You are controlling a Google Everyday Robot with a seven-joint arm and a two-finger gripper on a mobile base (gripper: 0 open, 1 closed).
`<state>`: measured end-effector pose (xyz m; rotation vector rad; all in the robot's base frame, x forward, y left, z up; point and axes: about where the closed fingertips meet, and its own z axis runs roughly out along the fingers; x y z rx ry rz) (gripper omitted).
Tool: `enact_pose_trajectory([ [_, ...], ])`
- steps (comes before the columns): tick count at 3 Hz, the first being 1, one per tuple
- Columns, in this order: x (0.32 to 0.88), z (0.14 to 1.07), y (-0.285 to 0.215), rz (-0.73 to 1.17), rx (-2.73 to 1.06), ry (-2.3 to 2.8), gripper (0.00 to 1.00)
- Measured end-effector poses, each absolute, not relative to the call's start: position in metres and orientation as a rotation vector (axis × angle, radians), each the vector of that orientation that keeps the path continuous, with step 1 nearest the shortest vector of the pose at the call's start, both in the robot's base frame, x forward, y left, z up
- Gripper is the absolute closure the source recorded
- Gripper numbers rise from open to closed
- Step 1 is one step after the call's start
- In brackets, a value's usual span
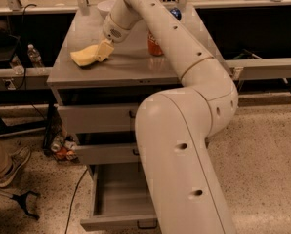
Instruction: Place sponge into bottom drawer
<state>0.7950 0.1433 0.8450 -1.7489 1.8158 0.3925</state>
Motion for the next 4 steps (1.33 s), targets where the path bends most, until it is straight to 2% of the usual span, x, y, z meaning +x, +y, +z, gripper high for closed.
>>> enact_pose_trajectory([
  [1, 0.794, 0.861, 0.144, 0.393, -1.726, 1.774, 0.99],
  [3, 0.777, 0.940, 0.131, 0.392, -1.588, 1.568, 1.00],
  [4, 0.749, 0.953, 0.127, 0.462, -1.535, 1.489, 1.00],
])
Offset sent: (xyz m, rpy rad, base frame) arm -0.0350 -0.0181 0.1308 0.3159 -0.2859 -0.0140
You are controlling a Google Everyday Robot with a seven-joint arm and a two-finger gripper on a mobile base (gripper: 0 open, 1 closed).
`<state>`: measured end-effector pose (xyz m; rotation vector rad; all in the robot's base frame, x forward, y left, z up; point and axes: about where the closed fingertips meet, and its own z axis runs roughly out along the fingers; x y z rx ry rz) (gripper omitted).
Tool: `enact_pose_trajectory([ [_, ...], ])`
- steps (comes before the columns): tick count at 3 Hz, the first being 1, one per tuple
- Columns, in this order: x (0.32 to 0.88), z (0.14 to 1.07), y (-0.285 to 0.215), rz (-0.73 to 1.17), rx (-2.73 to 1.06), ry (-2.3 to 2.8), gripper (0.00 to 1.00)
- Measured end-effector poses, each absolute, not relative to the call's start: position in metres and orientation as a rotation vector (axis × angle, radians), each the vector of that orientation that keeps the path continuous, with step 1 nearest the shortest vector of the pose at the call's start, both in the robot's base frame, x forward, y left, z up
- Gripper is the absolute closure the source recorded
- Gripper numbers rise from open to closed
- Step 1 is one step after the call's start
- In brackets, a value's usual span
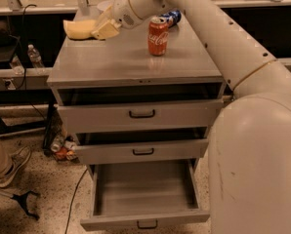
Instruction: Place sponge into bottom drawer
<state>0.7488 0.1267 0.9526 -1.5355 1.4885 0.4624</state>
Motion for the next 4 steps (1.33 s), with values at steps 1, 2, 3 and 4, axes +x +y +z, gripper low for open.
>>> enact_pose_trajectory([
  [1, 0.748, 0.951, 0.128, 0.463, -1.536, 1.489, 1.00],
  [2, 0.730, 0.955, 0.118, 0.422, -1.482, 1.516, 1.00],
  [3, 0.693, 1.009, 0.087, 0.314, -1.321, 1.528, 1.00],
  [4, 0.652, 1.041, 0.059, 0.238, -1.164, 1.543, 1.00],
])
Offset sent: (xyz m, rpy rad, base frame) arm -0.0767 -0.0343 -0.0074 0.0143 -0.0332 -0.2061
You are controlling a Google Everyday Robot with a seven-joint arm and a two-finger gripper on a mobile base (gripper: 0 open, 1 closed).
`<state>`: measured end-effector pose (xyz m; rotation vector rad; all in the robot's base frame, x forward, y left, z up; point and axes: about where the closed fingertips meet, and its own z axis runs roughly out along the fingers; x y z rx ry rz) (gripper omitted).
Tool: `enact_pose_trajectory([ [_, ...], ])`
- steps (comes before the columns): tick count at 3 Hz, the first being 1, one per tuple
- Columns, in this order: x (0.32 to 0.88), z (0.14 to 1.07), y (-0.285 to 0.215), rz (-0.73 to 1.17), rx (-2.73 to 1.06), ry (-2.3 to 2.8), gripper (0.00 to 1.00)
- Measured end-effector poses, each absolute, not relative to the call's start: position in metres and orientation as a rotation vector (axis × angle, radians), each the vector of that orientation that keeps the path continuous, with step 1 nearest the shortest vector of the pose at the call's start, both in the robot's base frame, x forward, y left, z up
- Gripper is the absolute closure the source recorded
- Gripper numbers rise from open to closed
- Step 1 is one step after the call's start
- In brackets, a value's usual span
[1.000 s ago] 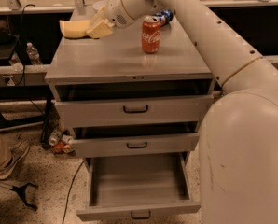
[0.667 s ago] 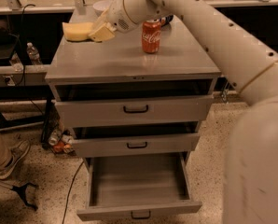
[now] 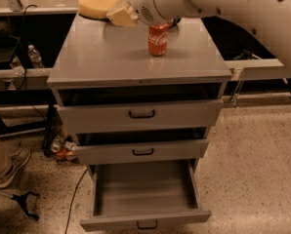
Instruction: Place sponge into bottom drawer
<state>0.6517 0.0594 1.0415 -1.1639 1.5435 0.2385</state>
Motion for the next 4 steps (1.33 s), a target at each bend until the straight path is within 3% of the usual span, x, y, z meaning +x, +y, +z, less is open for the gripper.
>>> enact_pose_trajectory([
  [1, 0.618, 1.036, 0.035, 0.203, -1.026, 1.569, 1.00],
  [4, 0.610, 0.956, 0.002, 0.165, -1.039, 1.671, 1.00],
])
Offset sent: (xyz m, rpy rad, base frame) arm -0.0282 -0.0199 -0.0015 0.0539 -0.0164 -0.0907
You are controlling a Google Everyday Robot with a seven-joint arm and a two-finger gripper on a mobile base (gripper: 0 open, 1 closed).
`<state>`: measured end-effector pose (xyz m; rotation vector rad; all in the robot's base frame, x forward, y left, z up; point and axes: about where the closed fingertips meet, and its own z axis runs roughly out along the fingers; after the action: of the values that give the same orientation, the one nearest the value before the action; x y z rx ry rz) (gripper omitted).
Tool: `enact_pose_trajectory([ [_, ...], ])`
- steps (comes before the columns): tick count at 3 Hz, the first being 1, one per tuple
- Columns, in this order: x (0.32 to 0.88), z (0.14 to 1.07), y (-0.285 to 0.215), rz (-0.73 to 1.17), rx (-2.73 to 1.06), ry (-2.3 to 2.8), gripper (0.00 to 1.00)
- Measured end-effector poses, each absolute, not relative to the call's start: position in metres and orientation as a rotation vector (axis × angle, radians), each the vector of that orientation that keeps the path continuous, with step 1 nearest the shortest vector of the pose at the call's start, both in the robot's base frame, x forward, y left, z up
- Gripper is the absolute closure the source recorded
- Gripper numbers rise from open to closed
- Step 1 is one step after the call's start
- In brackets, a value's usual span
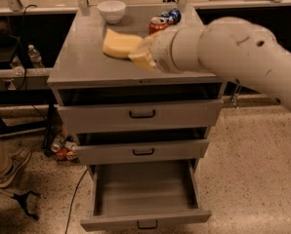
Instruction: Place sponge into bottom drawer
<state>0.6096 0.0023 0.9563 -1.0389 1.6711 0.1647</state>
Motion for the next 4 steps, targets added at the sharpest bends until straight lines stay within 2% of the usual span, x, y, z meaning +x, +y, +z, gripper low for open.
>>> enact_pose_trajectory([
  [3, 0.577, 0.831, -0.065, 0.171, -1.153, 1.902, 1.00],
  [4, 0.577, 0.831, -0.065, 0.171, -1.153, 1.902, 1.00],
])
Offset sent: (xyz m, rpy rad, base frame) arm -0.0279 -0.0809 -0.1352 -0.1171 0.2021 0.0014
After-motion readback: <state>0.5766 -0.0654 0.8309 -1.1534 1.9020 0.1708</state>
